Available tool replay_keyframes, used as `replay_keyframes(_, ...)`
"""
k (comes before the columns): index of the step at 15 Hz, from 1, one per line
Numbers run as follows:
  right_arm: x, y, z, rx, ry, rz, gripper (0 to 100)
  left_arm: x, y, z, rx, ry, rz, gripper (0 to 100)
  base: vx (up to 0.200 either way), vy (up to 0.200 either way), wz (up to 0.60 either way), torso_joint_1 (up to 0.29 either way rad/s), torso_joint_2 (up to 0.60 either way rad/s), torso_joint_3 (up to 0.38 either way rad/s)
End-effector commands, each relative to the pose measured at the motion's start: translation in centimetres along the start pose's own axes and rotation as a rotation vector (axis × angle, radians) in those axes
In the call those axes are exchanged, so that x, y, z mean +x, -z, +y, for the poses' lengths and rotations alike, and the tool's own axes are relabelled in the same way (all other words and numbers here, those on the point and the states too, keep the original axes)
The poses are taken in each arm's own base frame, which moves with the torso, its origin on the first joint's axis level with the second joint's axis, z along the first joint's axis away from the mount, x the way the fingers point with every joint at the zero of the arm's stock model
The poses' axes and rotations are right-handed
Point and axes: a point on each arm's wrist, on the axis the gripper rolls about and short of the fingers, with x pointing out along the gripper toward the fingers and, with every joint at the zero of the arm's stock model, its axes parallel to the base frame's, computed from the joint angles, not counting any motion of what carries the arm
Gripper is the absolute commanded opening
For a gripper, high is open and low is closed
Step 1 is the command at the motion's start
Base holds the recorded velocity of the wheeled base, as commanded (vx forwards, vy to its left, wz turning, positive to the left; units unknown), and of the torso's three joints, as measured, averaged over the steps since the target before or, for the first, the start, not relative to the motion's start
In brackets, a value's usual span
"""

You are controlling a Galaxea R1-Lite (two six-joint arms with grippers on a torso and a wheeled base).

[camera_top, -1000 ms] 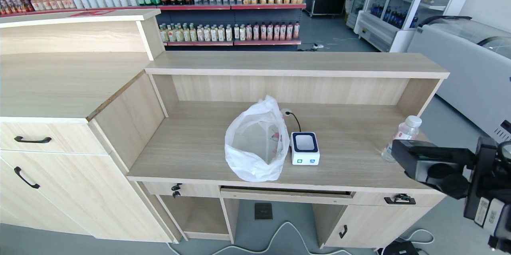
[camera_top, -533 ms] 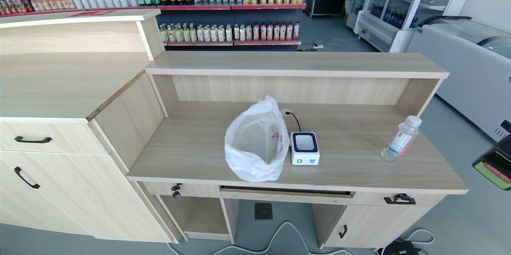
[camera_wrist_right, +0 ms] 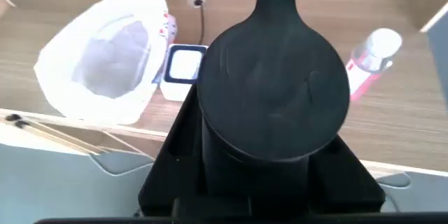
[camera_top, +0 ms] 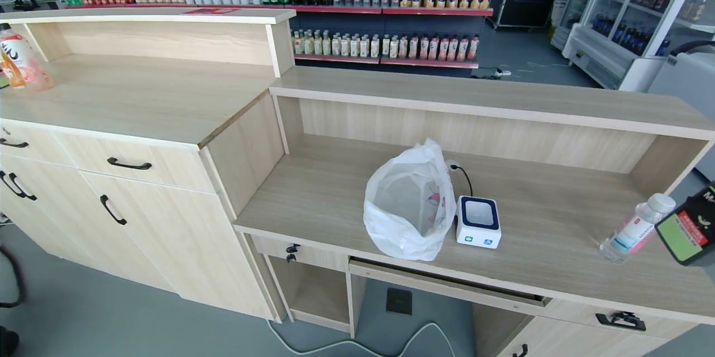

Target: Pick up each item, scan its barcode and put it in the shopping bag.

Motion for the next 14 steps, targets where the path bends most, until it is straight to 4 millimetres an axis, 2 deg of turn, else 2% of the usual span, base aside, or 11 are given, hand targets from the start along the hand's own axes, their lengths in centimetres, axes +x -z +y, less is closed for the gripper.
replay_keyframes(1,3.4,0.4,1.0,0.207,-0.070,0.065,0,0.0,0.0,0.0,0.000,-0.002,0.000,100,0.000,0.000,0.00,0.000,0.00,0.000)
replay_keyframes(3,7.1,0.6,0.3,0.370,-0.070,0.003,0,0.0,0.0,0.0,0.000,-0.002,0.000,100,0.000,0.000,0.00,0.000,0.00,0.000)
replay_keyframes(5,11.7,1.4,-1.2,0.401,-0.043,0.003,0,0.0,0.0,0.0,0.000,-0.002,0.000,100,0.000,0.000,0.00,0.000,0.00,0.000)
replay_keyframes(8,16.7,2.5,-1.9,0.435,-0.083,0.005,0,0.0,0.0,0.0,0.000,-0.002,0.000,100,0.000,0.000,0.00,0.000,0.00,0.000)
replay_keyframes(14,20.4,5.4,-1.6,0.435,-0.240,0.021,0,0.0,0.0,0.0,0.000,-0.002,0.000,100,0.000,0.000,0.00,0.000,0.00,0.000)
